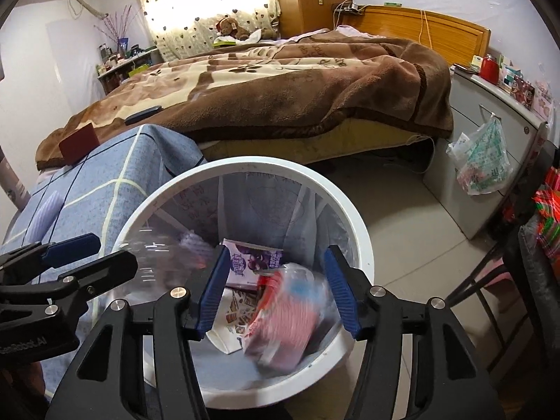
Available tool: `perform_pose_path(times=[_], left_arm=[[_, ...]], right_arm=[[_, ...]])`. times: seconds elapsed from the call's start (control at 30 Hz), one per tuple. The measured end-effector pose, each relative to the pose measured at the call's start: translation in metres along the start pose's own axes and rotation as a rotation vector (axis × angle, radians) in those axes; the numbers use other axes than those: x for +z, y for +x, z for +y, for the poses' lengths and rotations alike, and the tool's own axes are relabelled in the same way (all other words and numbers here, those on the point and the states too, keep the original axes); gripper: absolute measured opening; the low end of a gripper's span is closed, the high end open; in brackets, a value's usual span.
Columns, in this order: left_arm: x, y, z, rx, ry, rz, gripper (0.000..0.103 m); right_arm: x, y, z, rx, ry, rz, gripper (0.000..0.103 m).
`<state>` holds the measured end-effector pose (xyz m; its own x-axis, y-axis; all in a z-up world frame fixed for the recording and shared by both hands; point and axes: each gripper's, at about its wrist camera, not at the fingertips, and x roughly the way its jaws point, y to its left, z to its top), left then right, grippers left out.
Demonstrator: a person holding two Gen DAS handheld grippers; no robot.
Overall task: Collect trash
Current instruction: 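Open both tools over the wastebasket to drop the bottle and milk carton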
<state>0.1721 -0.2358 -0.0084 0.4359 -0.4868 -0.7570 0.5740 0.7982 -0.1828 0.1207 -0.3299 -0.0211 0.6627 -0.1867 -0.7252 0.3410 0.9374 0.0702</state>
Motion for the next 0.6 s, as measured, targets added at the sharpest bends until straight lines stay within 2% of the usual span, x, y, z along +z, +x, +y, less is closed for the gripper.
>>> perform_pose_path(times=[0.33,0.43,0.6], left_arm=[[-0.004,-0.019,0.009,-0.004,-0.022,-0.035,0.07],[-0.008,-0.027,0.01,0.04,-0.004,-0.052,0.07],[-0.014,-0.038,0.02,0.05,-0.023,-0.056,0.07]], right_arm=[[-0.001,-0.007,0.002,0.001,0.011,-0.017,0.058],[-0.001,-0.01,0.006,0.007,0.01,-0.022,0.058],[-0.002,-0.015,0.013,0.027,-0.001,-0.042,0.058]])
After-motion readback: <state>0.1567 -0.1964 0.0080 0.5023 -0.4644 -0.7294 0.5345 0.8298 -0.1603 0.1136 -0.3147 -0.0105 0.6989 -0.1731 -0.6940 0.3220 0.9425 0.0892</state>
